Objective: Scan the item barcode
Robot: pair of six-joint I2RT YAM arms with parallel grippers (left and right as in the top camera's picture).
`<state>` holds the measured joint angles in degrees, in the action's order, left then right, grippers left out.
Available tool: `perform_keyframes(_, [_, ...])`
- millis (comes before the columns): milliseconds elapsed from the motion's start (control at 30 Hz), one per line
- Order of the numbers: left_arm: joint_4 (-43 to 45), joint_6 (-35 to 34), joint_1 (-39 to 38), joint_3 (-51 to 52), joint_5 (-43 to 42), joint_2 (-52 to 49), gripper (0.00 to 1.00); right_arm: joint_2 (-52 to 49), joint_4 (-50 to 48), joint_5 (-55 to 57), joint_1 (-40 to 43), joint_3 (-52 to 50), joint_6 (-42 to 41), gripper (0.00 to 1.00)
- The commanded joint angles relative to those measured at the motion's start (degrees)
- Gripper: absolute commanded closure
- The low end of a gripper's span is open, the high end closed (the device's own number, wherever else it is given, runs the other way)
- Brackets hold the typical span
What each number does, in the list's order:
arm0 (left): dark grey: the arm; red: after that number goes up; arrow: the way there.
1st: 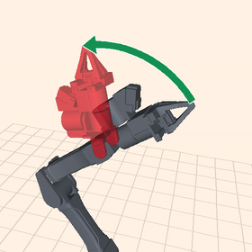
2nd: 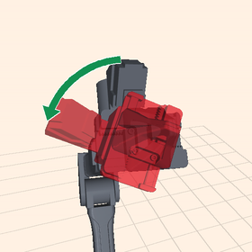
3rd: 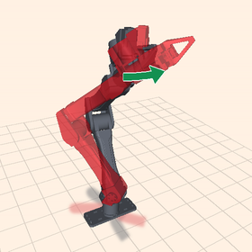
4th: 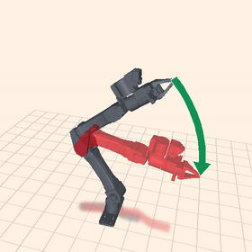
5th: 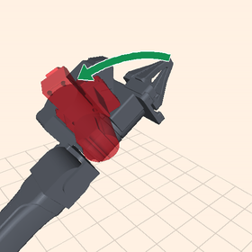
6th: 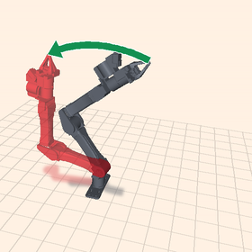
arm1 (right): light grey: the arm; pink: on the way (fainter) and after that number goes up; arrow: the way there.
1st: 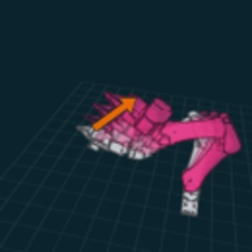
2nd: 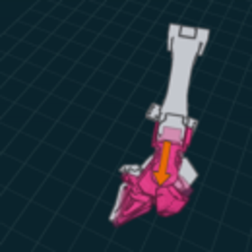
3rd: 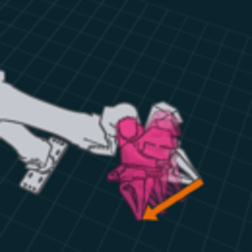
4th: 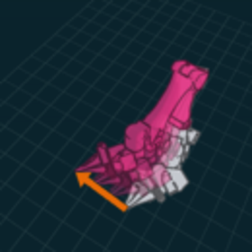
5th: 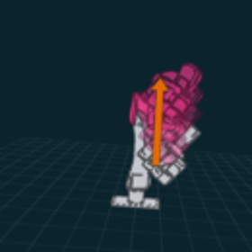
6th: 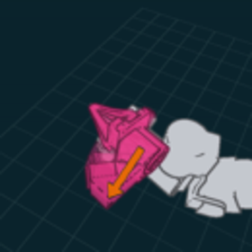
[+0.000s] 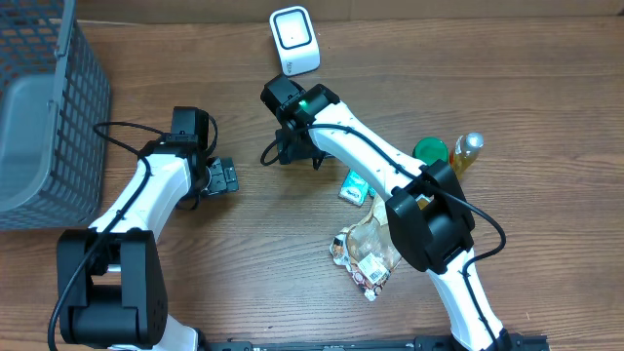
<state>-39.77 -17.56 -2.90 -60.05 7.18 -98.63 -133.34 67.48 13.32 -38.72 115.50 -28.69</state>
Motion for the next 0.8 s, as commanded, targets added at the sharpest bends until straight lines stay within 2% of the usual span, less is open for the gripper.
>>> perform_keyframes(0, [0.0,1.0,-0.1,-0.7,0.7,0.4,0.00,1.8,-0.2,0.0,0.2,0.6,-0.4,0.00])
perform_keyframes(400, [0.0,1.0,-0.1,-0.7,0.7,0.4,0.00,3.1,-0.2,0.1,-0.9,0.5,-0.4,0.00])
perform_keyframes(767, [0.0,1.0,-0.1,-0.7,0.7,0.4,0.00,12.7,-0.2,0.0,-11.0,0.5,-0.4,0.00])
